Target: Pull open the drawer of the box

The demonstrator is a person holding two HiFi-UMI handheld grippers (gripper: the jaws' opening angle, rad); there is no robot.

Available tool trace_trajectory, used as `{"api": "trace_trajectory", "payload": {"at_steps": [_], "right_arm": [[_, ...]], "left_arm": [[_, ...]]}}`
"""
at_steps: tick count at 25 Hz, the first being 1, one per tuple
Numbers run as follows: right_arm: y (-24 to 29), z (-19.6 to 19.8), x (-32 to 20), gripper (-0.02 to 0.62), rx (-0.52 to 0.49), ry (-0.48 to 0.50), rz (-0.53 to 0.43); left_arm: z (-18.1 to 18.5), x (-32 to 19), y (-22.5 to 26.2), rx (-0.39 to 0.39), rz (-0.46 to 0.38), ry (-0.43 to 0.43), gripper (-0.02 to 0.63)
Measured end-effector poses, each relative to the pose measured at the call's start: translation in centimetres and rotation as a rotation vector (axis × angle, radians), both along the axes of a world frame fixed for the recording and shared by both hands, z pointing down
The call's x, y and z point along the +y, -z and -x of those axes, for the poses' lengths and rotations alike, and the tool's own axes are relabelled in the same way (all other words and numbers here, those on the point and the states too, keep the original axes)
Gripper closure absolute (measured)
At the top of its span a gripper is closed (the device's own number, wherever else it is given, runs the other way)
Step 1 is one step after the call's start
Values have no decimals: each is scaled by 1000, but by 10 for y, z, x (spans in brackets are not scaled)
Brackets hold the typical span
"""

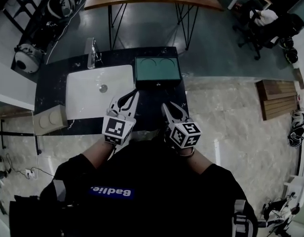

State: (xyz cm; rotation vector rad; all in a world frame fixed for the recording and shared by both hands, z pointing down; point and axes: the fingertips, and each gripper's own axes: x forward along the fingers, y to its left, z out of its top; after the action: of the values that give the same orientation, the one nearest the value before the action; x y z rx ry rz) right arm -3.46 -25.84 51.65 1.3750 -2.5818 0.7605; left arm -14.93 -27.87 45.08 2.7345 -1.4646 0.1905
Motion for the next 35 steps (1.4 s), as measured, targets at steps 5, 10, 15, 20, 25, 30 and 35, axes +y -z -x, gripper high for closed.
{"api": "trace_trajectory", "payload": {"at_steps": [5,10,15,20,25,30,35], "right_arm": [[-14,-10,-39,522,-30,48,53],[-45,-19,-68,522,-48,74,143],[-74,-21,-90,522,-62,78,223],[-97,-17,-99,502,-107,81,314],[-113,-10,-107,502,-194,42,398],[-125,-3,-116,502,-258,-7,446],[-132,3,-123,502,-305,-54,491]], "left_arm": [[0,-43,-5,-70,-22,71,604],[-6,-93,-23,-150,-3,93,604],[-15,-133,-54,-222,30,79,604],[-23,-160,-85,-284,95,63,604],[-26,-185,-115,-340,131,34,604],[-21,-203,-133,-412,176,37,604],[-22,-208,-141,-463,189,25,604]]}}
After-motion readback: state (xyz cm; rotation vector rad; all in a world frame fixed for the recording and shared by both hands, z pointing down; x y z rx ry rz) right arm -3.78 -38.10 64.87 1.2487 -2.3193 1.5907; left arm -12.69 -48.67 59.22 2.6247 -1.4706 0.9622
